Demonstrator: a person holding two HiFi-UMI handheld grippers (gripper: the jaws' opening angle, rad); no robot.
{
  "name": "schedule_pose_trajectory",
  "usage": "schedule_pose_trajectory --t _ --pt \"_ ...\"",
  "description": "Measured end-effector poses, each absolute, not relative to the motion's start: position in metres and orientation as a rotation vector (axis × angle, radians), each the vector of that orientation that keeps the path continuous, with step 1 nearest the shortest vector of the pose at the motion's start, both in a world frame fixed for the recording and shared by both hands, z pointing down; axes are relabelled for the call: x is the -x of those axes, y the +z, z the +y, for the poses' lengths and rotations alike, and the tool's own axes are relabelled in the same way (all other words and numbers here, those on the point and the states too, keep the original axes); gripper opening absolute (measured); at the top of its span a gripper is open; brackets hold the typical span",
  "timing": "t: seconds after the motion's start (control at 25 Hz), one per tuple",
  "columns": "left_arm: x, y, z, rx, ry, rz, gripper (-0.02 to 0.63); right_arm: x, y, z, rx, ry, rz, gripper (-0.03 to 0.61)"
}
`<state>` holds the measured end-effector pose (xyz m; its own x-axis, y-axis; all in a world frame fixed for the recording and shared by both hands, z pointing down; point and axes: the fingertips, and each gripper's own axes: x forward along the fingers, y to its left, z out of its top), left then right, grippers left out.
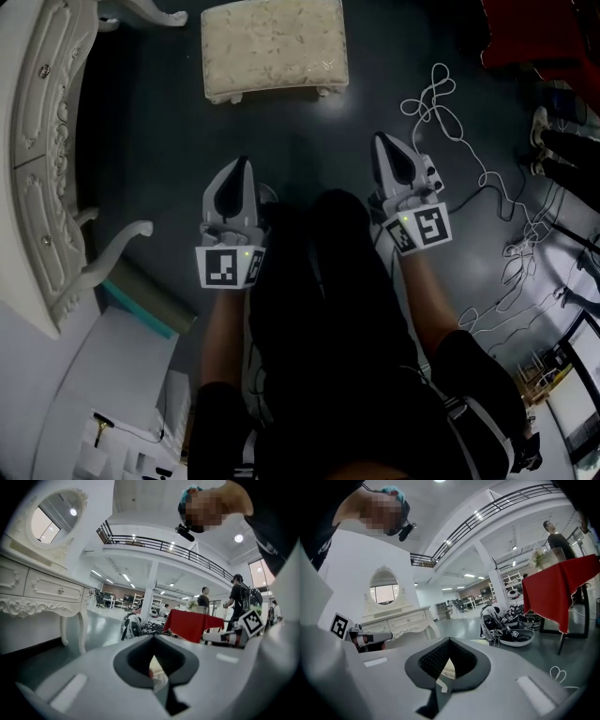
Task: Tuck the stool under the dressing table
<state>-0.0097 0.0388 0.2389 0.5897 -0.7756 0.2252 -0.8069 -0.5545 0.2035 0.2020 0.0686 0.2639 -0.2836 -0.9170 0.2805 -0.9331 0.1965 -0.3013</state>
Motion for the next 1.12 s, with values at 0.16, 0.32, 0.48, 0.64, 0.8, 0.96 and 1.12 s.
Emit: schedule_pose_trajectory --t 0.16,0.32,0.48,0.64,0.8,0.96,1.12 --pt "0.018 0.292 0.027 -2.566 0.164 -1.294 0.008 -0.203 0.319 0.066 -1.849 0.635 -2.413 -0.002" --pt "0.032 0.336 0.020 -2.587 0.167 -1.330 0.008 -0.199 0.364 0.065 -1.815 0.630 -2.448 -0.002" --pt "0.042 0.376 0.020 -2.581 0.158 -1.346 0.008 -0.195 0.399 0.064 -1.788 0.608 -2.485 -0.002" --pt "0.049 0.405 0.027 -2.586 0.154 -1.338 0.008 -0.190 0.425 0.063 -1.758 0.591 -2.528 -0.002" --pt "0.049 0.425 0.032 -2.583 0.141 -1.337 0.008 -0.193 0.448 0.067 -1.726 0.598 -2.554 -0.002" --pt "0.046 0.433 0.036 -2.575 0.139 -1.367 0.008 -0.206 0.465 0.071 -1.702 0.603 -2.577 -0.002" --pt "0.037 0.440 0.040 -2.560 0.159 -1.349 0.008 -0.216 0.471 0.073 -1.664 0.592 -2.588 -0.002"
